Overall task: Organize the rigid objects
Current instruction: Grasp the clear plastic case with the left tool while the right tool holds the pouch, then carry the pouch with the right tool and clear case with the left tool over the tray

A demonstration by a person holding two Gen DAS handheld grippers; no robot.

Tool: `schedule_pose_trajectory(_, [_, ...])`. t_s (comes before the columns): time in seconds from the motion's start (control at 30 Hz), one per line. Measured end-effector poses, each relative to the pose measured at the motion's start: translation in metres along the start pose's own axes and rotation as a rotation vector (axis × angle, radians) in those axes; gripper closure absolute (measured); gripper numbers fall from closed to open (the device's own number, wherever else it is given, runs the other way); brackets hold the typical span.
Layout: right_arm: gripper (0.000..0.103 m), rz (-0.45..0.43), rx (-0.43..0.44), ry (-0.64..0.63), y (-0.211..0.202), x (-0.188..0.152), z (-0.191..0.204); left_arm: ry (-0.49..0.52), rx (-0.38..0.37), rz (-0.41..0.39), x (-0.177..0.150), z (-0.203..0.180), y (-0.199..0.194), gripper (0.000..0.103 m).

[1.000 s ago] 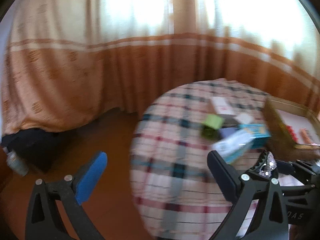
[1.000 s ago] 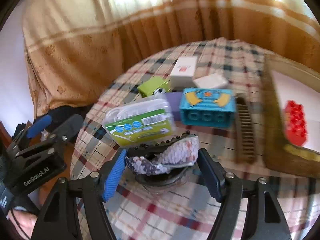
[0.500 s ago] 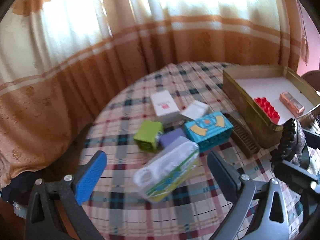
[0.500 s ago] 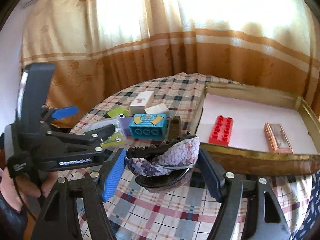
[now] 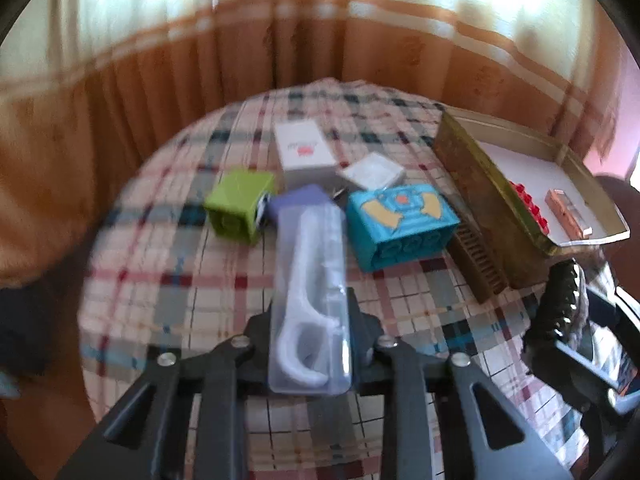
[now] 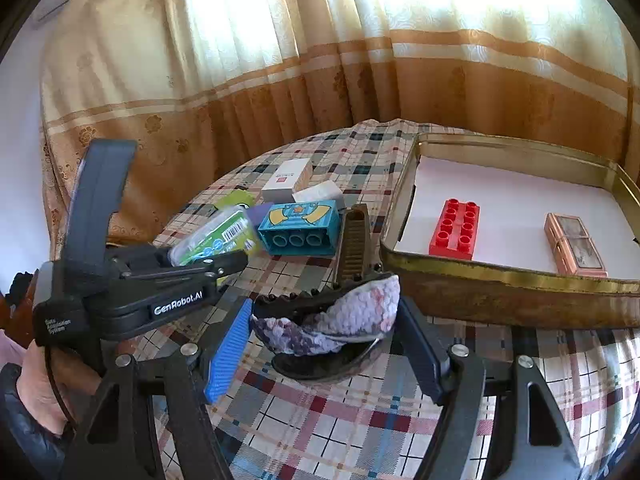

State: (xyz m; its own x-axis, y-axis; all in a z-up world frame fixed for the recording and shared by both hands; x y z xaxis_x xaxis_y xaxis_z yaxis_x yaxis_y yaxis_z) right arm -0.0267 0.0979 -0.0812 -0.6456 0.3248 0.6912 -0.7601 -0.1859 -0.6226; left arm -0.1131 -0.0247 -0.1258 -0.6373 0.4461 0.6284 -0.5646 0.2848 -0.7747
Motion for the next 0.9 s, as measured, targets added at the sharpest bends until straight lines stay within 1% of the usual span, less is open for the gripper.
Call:
schedule_pose_trajectory(0.1, [0.029, 0.0, 0.01, -0.01, 0.0, -0.001, 0.003, -0.058, -0.029, -0.021, -0.002, 0.004, -0.003, 0.078])
schedule_pose_trajectory(0.23, [0.029, -0.001, 0.023, 0.003, -0.001, 0.0, 0.001, -0.118, -0.011, -0.068, -0.003, 0.014, -0.013, 0.078])
schedule_pose_trajectory(0.33, [0.029, -0.006, 0.041, 0.007, -0.002, 0.001, 0.0, -0.185, -0.052, -0.091, -0.011, 0.008, -0.019, 0.078])
schedule_pose_trajectory(0.37, [0.029, -0.011, 0.046, 0.007, -0.003, 0.001, 0.001, -0.185, -0.049, -0.093, -0.014, 0.004, -0.019, 0.078])
schedule_pose_trajectory(0.4, [0.029, -0.014, 0.049, 0.006, -0.004, 0.001, 0.001, -0.158, -0.008, -0.102, -0.014, 0.0, -0.023, 0.078])
schedule_pose_trajectory(0.47, [0.029, -0.018, 0.049, 0.009, -0.005, 0.001, 0.001, -0.107, 0.049, -0.126, -0.012, -0.007, -0.03, 0.078])
schedule_pose_trajectory(0.5, [0.029, -0.018, 0.049, 0.011, -0.005, 0.001, 0.001, -0.067, 0.072, -0.126, -0.01, -0.014, -0.031, 0.078])
schedule_pose_trajectory(0.6, [0.029, -0.018, 0.047, 0.018, -0.005, 0.002, 0.0, 0.006, 0.122, -0.12, -0.008, -0.022, -0.031, 0.078])
schedule_pose_trajectory(0.67, [0.029, -0.023, 0.048, 0.023, -0.005, 0.003, -0.001, 0.007, 0.125, -0.119, -0.007, -0.021, -0.031, 0.078])
schedule_pose_trajectory(0.8, [0.029, -0.046, 0.049, 0.037, -0.01, 0.004, -0.004, -0.025, 0.117, -0.119, -0.008, -0.015, -0.031, 0.078])
schedule_pose_trajectory(0.9, [0.029, -0.056, 0.048, 0.044, -0.011, 0.006, -0.006, -0.02, 0.128, -0.122, -0.009, -0.017, -0.032, 0.078])
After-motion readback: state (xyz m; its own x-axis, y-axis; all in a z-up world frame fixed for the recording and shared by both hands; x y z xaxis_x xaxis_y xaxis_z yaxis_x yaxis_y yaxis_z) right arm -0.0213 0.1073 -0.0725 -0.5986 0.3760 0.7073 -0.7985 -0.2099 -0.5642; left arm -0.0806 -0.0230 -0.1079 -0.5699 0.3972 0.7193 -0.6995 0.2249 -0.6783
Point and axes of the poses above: each gripper's, at about its wrist camera, not at the fingertips, and y roughly the way its jaws point, z to its left, x to its top, the point moved 9 cm from there along y, roughly the way its jaws point, and after that the axes turned 14 degrees about y, right-handed, at the moved point
